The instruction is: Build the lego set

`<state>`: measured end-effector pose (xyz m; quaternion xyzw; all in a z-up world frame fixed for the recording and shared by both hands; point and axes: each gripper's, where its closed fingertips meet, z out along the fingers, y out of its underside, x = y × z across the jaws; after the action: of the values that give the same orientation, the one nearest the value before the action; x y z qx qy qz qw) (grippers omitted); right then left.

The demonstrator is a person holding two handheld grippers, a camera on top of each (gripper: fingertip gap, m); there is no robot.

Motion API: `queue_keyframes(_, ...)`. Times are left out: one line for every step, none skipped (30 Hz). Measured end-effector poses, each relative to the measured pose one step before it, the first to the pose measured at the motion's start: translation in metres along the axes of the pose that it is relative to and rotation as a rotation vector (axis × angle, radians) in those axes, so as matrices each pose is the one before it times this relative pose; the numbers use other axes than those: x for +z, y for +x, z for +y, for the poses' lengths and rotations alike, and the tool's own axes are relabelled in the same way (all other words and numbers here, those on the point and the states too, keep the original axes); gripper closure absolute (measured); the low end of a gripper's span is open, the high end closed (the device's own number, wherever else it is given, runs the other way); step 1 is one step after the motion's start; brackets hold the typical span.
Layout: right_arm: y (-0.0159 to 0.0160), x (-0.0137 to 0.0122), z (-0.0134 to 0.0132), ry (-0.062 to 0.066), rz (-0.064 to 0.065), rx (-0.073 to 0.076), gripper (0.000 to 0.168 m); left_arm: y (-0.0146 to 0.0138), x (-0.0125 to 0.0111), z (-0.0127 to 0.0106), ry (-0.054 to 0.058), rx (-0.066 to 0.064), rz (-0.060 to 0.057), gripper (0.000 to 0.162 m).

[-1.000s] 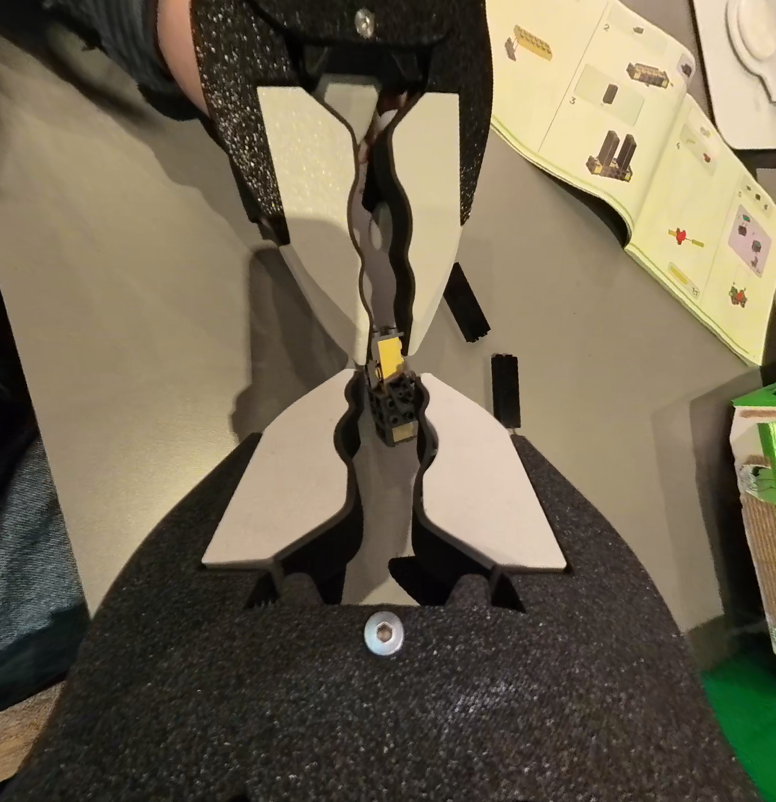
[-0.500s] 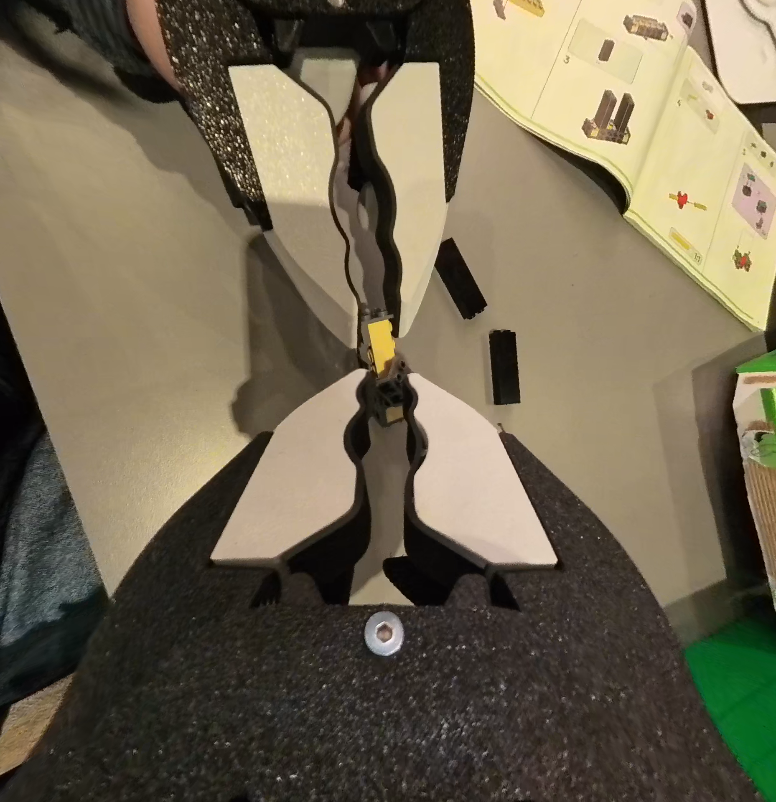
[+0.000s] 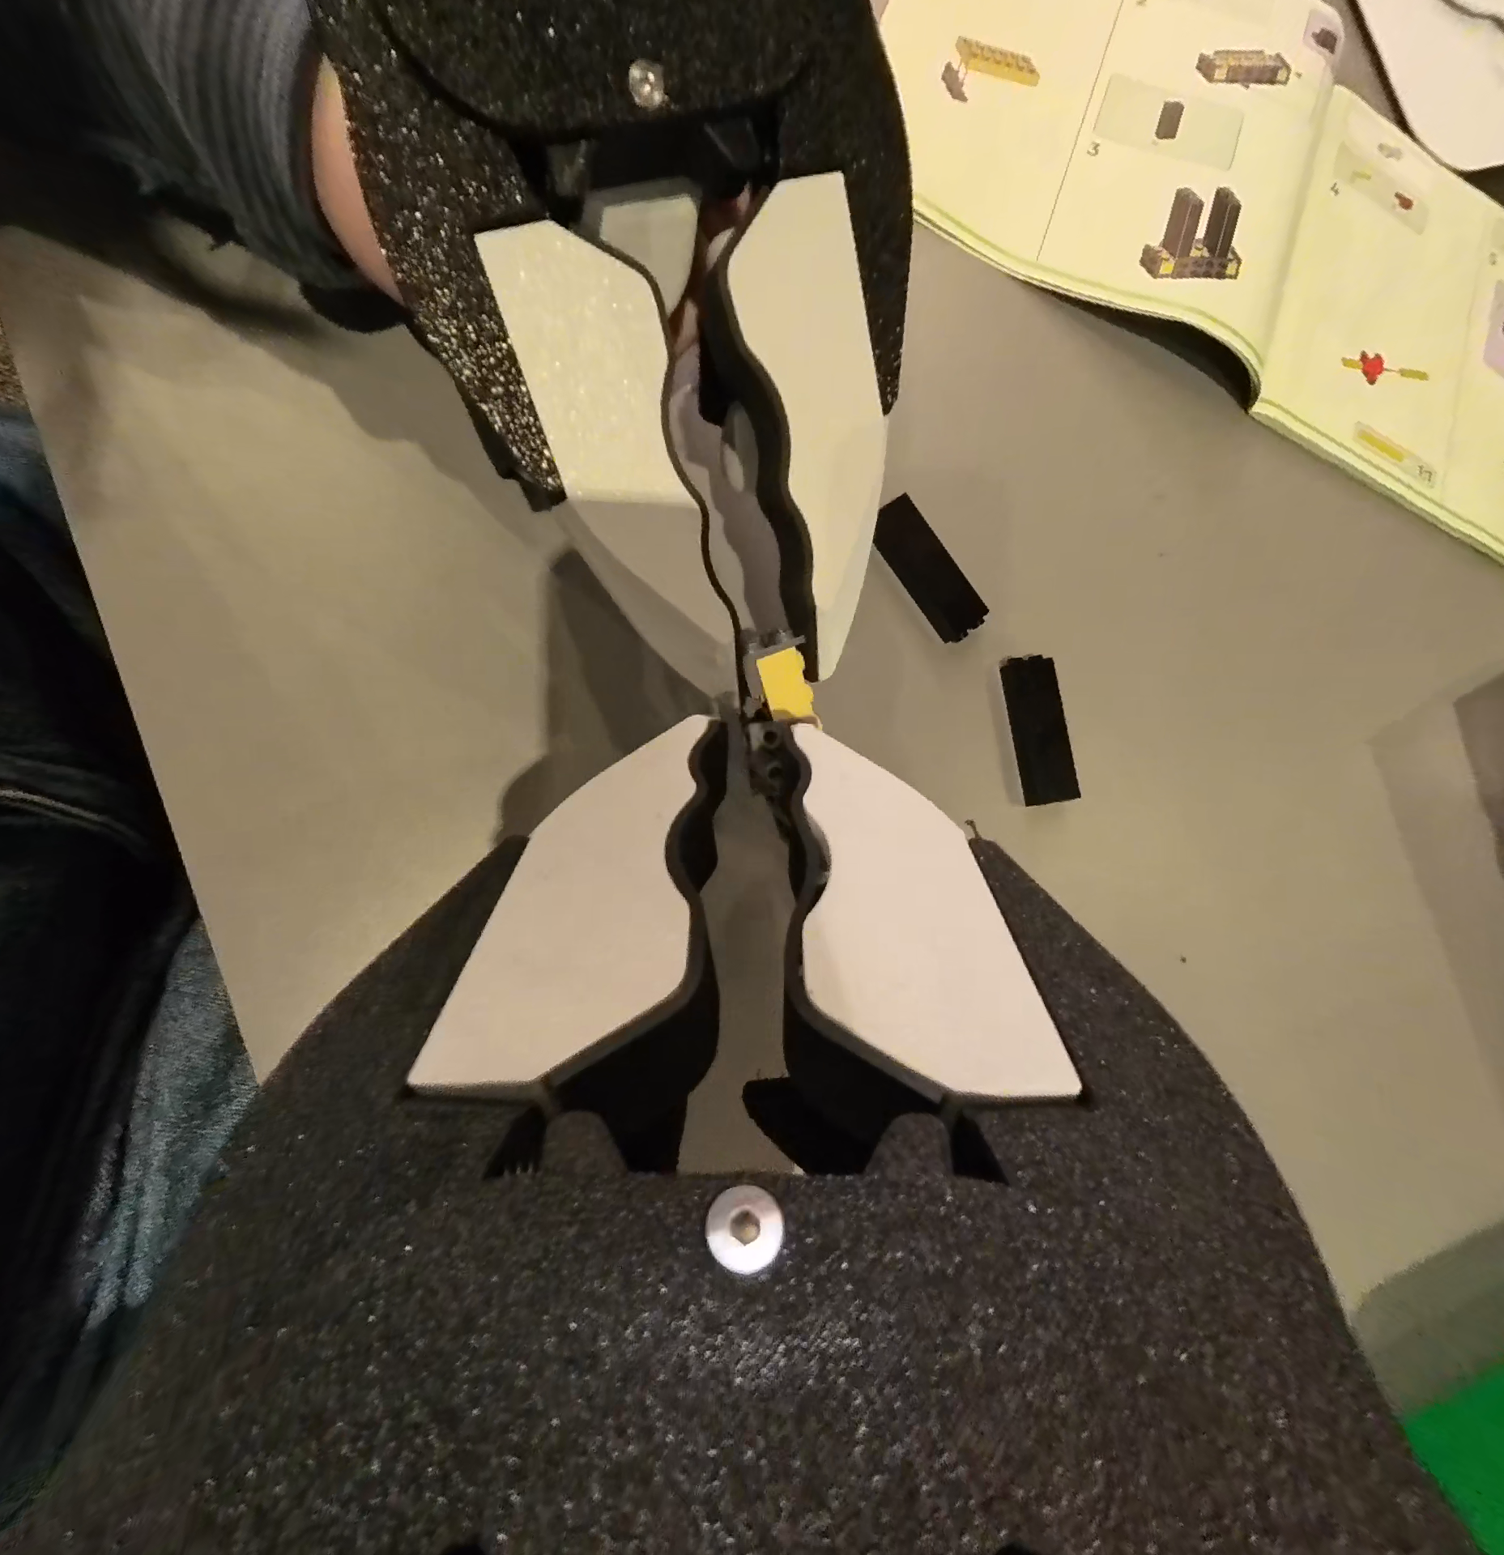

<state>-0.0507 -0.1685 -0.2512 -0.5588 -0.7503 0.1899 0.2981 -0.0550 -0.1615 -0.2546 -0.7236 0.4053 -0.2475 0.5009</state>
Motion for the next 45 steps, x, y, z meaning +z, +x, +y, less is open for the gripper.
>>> queue_keyframes(0.00019, 0.00040, 0.00012, -0.0004, 0.0026, 0.0001, 0.156, 0.00006, 0.00018, 0.00026, -0.0023, 0.0015, -0.0004, 0.145)
queue_keyframes(0.00001, 0.00002, 0.00005, -0.0006, 0.0008, -0.0030, 0.156, 0.00019, 0.00019, 0.00016, -0.0014, 0.0017, 0.0000, 0.145)
queue_keyframes(0.00055, -0.00008, -0.00013, -0.0007, 0.0044, -0.0031, 0.156, 0.00017, -0.00001, -0.00004, 0.0003, 0.0012, 0.0003, 0.145)
queue_keyframes(0.00098, -0.00028, -0.00011, -0.0005, 0.0075, -0.0050, 0.156, 0.00008, -0.00013, -0.00020, 0.0015, -0.0002, 0.0007, 0.145)
queue_keyframes(0.00051, -0.00030, 0.00017, -0.0036, 0.0039, -0.0061, 0.156, -0.00014, -0.00022, -0.00021, 0.0021, -0.0018, 0.0007, 0.146)
queue_keyframes(0.00061, -0.00031, 0.00014, -0.0036, 0.0052, -0.0062, 0.156, -0.00013, -0.00022, -0.00022, 0.0021, -0.0025, 0.0004, 0.146)
queue_keyframes(0.00094, -0.00034, 0.00026, -0.0041, 0.0063, -0.0063, 0.156, -0.00010, -0.00015, -0.00024, 0.0020, -0.0020, 0.0005, 0.146)
queue_keyframes(0.00087, -0.00059, 0.00018, -0.0027, 0.0059, -0.0061, 0.156, -0.00004, -0.00014, -0.00022, 0.0018, -0.0012, 0.0003, 0.146)
queue_keyframes(0.00050, -0.00067, 0.00005, -0.0013, 0.0018, -0.0039, 0.156, -0.00007, -0.00007, -0.00008, 0.0011, -0.0006, 0.0000, 0.146)
queue_keyframes(0.00048, -0.00071, 0.00024, -0.0013, 0.0008, -0.0018, 0.156, -0.00001, -0.00009, -0.00011, 0.0004, -0.0003, 0.0002, 0.146)
queue_keyframes(-0.00017, -0.00049, 0.00061, -0.0032, -0.0034, -0.0029, 0.156, 0.00010, 0.00010, 0.00008, -0.0002, 0.0000, 0.0003, 0.145)
queue_keyframes(0.00025, -0.00028, 0.00095, -0.0061, -0.0001, -0.0032, 0.156, 0.00000, -0.00002, 0.00003, -0.0002, 0.0003, 0.0002, 0.145)
queue_keyframes(0.00063, 0.00004, 0.00127, -0.0084, 0.0047, -0.0051, 0.156, 0.00006, 0.00008, -0.00003, 0.0000, 0.0005, 0.0003, 0.145)
queue_keyframes(0.00044, 0.00040, 0.00152, -0.0100, 0.0043, -0.0086, 0.155, 0.00015, -0.00004, -0.00001, 0.0002, 0.0002, 0.0006, 0.146)
queue_keyframes(-0.00033, 0.00054, 0.00133, -0.0101, 0.0012, -0.0119, 0.155, 0.00021, 0.00006, -0.00027, 0.0014, -0.0006, 0.0014, 0.146)
queue_keyframes(0.00019, 0.00063, 0.00094, -0.0078, 0.0054, -0.0113, 0.155, 0.00013, -0.00002, -0.00018, 0.0019, -0.0010, 0.0013, 0.146)
queue_keyframes(0.00017, 0.00042, 0.00080, -0.0074, 0.0056, -0.0112, 0.155, -0.00027, -0.00001, -0.00018, 0.0008, -0.0013, -0.0017, 0.146)
queue_keyframes(0.00075, 0.00001, 0.00055, -0.0054, 0.0088, -0.0099, 0.155, -0.00131, -0.00005, -0.00001, 0.0004, -0.0033, -0.0087, 0.146)
queue_keyframes(0.00074, -0.00075, 0.00074, -0.0041, 0.0069, -0.0074, 0.155, -0.00171, -0.00014, -0.00012, 0.0010, -0.0056, -0.0115, 0.146)
queue_keyframes(0.00071, -0.00139, 0.00117, -0.0029, 0.0049, -0.0049, 0.156, -0.00229, -0.00027, 0.00018, -0.0002, -0.0088, -0.0135, 0.145)
queue_keyframes(0.00160, -0.00188, 0.00254, -0.0049, 0.0083, -0.0033, 0.156, -0.00308, -0.00051, 0.00014, 0.0001, -0.0112, -0.0194, 0.145)
queue_keyframes(0.00254, -0.00204, 0.00460, -0.0116, 0.0133, -0.0015, 0.157, -0.00323, -0.00073, 0.00016, 0.0016, -0.0094, -0.0201, 0.145)
queue_keyframes(0.00327, -0.00166, 0.00665, -0.0180, 0.0164, 0.0027, 0.159, -0.00244, -0.00069, 0.00000, 0.0019, -0.0062, -0.0142, 0.145)
queue_keyframes(0.00312, -0.00129, 0.00800, -0.0215, 0.0161, 0.0096, 0.159, -0.00175, -0.00057, 0.00004, 0.0010, -0.0043, -0.0098, 0.145)
queue_keyframes(0.00230, -0.00105, 0.00854, -0.0203, 0.0108, 0.0170, 0.159, -0.00112, -0.00035, -0.00014, 0.0019, -0.0034, -0.0054, 0.145)
queue_keyframes(0.00111, -0.00091, 0.00847, -0.0168, 0.0030, 0.0208, 0.159, -0.00034, -0.00025, -0.00031, 0.0030, -0.0023, -0.0009, 0.145)
queue_keyframes(0.00091, -0.00125, 0.00857, -0.0137, 0.0036, 0.0202, 0.159, -0.00008, -0.00024, -0.00022, 0.0020, -0.0011, 0.0002, 0.145)
queue_keyframes(0.00107, -0.00176, 0.00842, -0.0100, 0.0054, 0.0217, 0.159, -0.00002, -0.00006, -0.00009, 0.0011, -0.0002, -0.0003, 0.145)
queue_keyframes(0.00062, -0.00205, 0.00755, -0.0043, 0.0010, 0.0276, 0.159, -0.00001, -0.00009, -0.00002, 0.0005, 0.0008, -0.0008, 0.145)
queue_keyframes(0.00013, -0.00202, 0.00646, 0.0010, -0.0034, 0.0351, 0.160, 0.00000, 0.00015, -0.00005, -0.0001, 0.0019, -0.0010, 0.145)
queue_keyframes(-0.00080, -0.00167, 0.00482, 0.0082, -0.0104, 0.0398, 0.160, 0.00009, 0.00017, 0.00007, -0.0004, 0.0029, -0.0009, 0.145)
queue_keyframes(-0.00221, -0.00084, 0.00250, 0.0156, -0.0176, 0.0486, 0.160, 0.00021, 0.00018, 0.00014, -0.0012, 0.0032, -0.0003, 0.145)
queue_keyframes(-0.00388, 0.00017, 0.00079, 0.0181, -0.0272, 0.0534, 0.160, 0.00040, 0.00022, 0.00027, -0.0026, 0.0033, 0.0002, 0.145)
queue_keyframes(-0.00464, 0.00119, -0.00030, 0.0174, -0.0285, 0.0547, 0.161, 0.00027, 0.00028, 0.00041, -0.0031, 0.0037, 0.0000, 0.145)
queue_keyframes(-0.00191, 0.00163, -0.00110, 0.0174, -0.0084, 0.0616, 0.161, 0.00031, 0.00027, 0.00028, -0.0030, 0.0040, -0.0006, 0.145)
queue_keyframes(0.00104, 0.00164, -0.00175, 0.0205, 0.0115, 0.0670, 0.161, 0.00041, 0.00031, 0.00035, -0.0028, 0.0038, 0.0001, 0.145)
queue_keyframes(-0.00004, 0.00171, -0.00233, 0.0213, 0.0024, 0.0675, 0.163, 0.00050, 0.00023, 0.00025, -0.0025, 0.0033, 0.0011, 0.145)
queue_keyframes(-0.00262, 0.00168, -0.00305, 0.0238, -0.0129, 0.0591, 0.163, 0.00036, 0.00019, 0.00022, -0.0020, 0.0025, 0.0011, 0.145)
queue_keyframes(-0.00311, 0.00190, -0.00282, 0.0201, -0.0099, 0.0436, 0.162, 0.00029, 0.00008, 0.00021, -0.0015, 0.0017, 0.0011, 0.145)
queue_keyframes(-0.00340, 0.00238, -0.00096, 0.0060, -0.0071, 0.0195, 0.160, 0.00021, 0.00008, 0.00005, -0.0009, 0.0011, 0.0012, 0.145)
queue_keyframes(-0.00239, 0.00287, 0.00101, -0.0092, 0.0041, -0.0001, 0.158, 0.00016, 0.00003, 0.00005, -0.0006, 0.0006, 0.0011, 0.145)
queue_keyframes(0.00021, 0.00327, 0.00236, -0.0199, 0.0230, -0.0123, 0.155, 0.00015, 0.00007, 0.00013, -0.0005, 0.0004, 0.0009, 0.145)
queue_keyframes(0.00168, 0.00310, 0.00298, -0.0232, 0.0314, -0.0199, 0.153, 0.00012, 0.00004, 0.00002, -0.0004, 0.0005, 0.0007, 0.145)
queue_keyframes(0.00168, 0.00299, 0.00235, -0.0186, 0.0276, -0.0157, 0.152, 0.00015, 0.00011, 0.00000, -0.0005, 0.0008, 0.0006, 0.145)
queue_keyframes(-0.00014, 0.00286, 0.00163, -0.0136, 0.0108, -0.0078, 0.152, 0.00020, 0.00003, 0.00004, -0.0007, 0.0012, 0.0006, 0.145)
